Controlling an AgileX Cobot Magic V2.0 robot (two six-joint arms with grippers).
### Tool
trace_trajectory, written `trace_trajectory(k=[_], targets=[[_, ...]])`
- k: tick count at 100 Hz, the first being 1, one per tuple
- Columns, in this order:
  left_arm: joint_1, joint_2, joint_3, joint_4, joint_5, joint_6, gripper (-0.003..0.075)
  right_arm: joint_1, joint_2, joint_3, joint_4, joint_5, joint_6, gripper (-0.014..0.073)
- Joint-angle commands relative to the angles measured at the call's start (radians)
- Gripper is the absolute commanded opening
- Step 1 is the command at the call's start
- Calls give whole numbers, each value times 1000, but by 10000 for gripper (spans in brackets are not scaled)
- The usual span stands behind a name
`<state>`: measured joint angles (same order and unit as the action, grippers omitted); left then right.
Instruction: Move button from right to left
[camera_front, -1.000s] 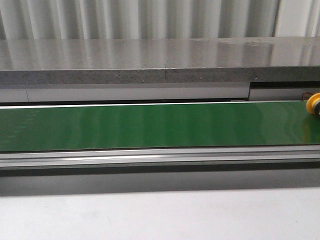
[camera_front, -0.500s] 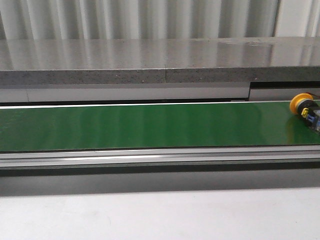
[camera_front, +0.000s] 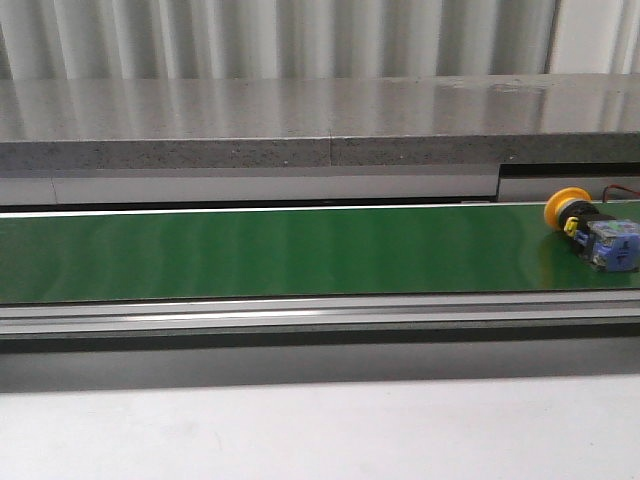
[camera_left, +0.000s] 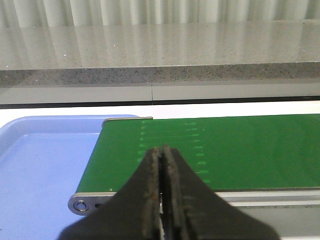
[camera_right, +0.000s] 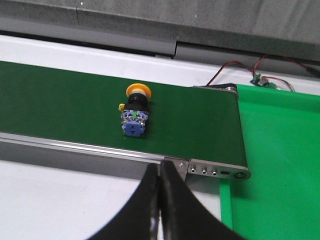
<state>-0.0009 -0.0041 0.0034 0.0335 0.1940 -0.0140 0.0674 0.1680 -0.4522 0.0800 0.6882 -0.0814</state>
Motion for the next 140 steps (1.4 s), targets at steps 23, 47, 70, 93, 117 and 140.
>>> trace_trajectory(k=[23, 47, 70, 93, 117, 140], targets=[[-6, -32, 39, 0, -84, -11, -20, -1, -63, -5, -9, -79, -9, -66], [-6, -32, 39, 0, -100, -11, -20, -1, -63, -5, -9, -71, -9, -66], [-6, -32, 39, 5, -137, -11, -20, -1, -63, -5, -9, -71, -9, -66], [-6, -27, -54, 8, -128, -9, -20, -1, -63, -5, -9, -71, -9, -66], [-8, 96, -244, 77, -27, -9, -20, -1, -63, -5, -9, -71, -9, -66], [-8, 299, -382, 77, 131, -9, -20, -1, -63, -5, -9, -71, -9, -66]])
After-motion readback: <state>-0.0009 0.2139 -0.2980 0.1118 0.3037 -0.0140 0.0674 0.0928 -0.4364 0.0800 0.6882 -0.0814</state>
